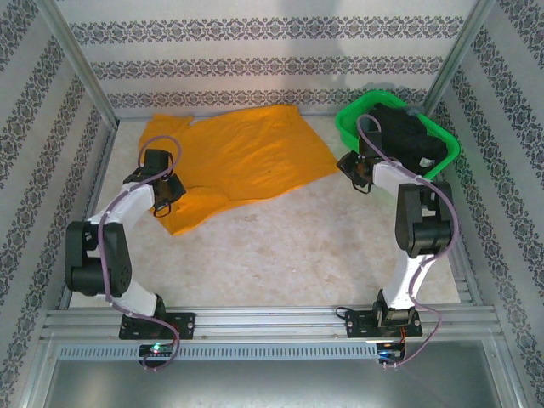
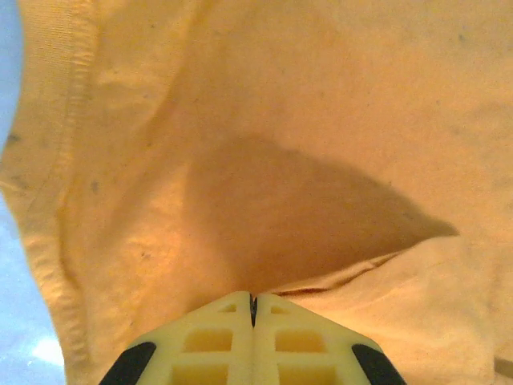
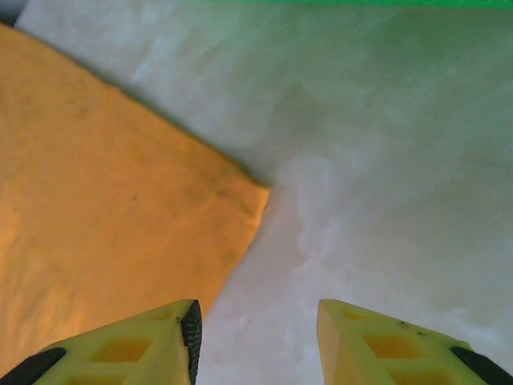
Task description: Fold and stack the t-shirts
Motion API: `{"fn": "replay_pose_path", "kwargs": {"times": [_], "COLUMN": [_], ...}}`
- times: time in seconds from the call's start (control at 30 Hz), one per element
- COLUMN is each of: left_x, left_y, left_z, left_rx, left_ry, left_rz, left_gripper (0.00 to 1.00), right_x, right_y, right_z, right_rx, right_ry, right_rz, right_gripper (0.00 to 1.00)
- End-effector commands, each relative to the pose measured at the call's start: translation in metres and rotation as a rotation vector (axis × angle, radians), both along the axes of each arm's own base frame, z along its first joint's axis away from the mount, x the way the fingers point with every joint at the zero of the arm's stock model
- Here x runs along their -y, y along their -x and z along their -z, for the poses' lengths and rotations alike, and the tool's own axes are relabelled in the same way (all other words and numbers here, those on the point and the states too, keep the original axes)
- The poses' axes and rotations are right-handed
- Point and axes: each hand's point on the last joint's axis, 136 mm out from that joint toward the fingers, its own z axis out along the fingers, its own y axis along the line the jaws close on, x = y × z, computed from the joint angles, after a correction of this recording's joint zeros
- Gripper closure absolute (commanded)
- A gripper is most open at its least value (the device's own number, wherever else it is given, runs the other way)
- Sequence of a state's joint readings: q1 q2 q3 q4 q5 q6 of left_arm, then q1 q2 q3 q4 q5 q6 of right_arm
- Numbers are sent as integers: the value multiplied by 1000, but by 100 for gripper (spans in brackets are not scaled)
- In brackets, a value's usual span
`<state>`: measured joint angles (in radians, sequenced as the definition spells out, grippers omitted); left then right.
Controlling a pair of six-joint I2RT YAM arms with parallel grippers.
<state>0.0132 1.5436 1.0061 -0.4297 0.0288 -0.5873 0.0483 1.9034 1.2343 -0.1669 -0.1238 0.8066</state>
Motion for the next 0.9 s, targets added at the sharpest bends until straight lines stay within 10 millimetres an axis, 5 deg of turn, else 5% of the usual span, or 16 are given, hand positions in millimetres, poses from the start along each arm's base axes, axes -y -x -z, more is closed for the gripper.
{"fn": "replay_pose_path", "kwargs": {"times": [0.0,0.4,0.87], "left_x": [-7,-14,-19], "left_y": [7,23,28], "left_z": [-9,-25,-17], "left_rx": [31,56,2], "left_ry": [3,22,-9], "left_rz": [-81,-109,-92], "left_gripper": [100,100,100], "right_x": [3,-11,-23], "right_y": [-21,-41,-27], "right_z": [-3,33,40], "right_rx": [24,-60,-171], "right_ry": [40,106,276], "right_rz": [26,-31,-79], "right_gripper": [58,59,56]}}
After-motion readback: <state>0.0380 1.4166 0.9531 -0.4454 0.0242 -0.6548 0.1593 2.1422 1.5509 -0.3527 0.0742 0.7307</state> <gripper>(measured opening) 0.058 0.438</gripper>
